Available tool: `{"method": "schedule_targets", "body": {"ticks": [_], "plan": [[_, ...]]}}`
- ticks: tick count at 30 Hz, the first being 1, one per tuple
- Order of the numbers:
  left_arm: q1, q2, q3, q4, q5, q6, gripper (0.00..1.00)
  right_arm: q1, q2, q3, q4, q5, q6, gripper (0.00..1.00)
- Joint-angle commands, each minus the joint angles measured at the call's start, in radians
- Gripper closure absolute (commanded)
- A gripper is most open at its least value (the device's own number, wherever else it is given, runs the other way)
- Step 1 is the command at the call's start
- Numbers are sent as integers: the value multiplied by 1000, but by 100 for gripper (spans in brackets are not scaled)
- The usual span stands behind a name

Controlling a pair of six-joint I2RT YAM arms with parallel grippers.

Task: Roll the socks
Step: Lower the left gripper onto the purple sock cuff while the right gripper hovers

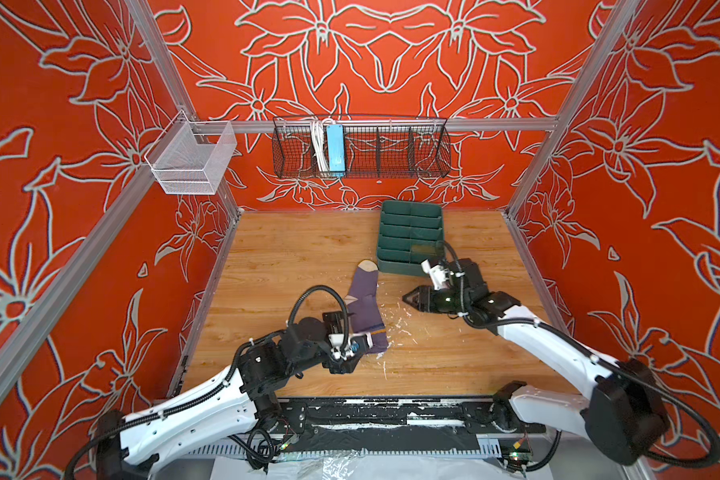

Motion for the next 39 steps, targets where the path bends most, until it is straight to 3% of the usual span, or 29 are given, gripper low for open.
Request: {"method": "schedule_targets", "body": {"ticks": [1, 6, 14, 20, 24, 34, 39], "plan": [[-97, 29, -69, 78, -148, 219, 2, -51, -73, -31, -93, 55, 16, 48], [-198, 184, -144, 160, -222, 274, 3, -128, -135, -51, -98, 39, 19, 46], [-198, 466, -140, 442, -309, 239, 7, -144, -95, -66, -91, -20, 6, 46], [-198, 572, -124, 507, -358, 179, 14, -147, -91, -64, -104, -32, -17, 46], [-191, 618, -83, 431, -350, 125, 32, -149, -92, -62, -108, -26, -29, 46], [-151, 777, -25, 425, -371, 83, 79, -148, -58, -23, -162, -8, -90, 47], [-140, 788, -9, 396, -371, 59, 95, -149, -85, -16, -194, 8, -131, 47]]}}
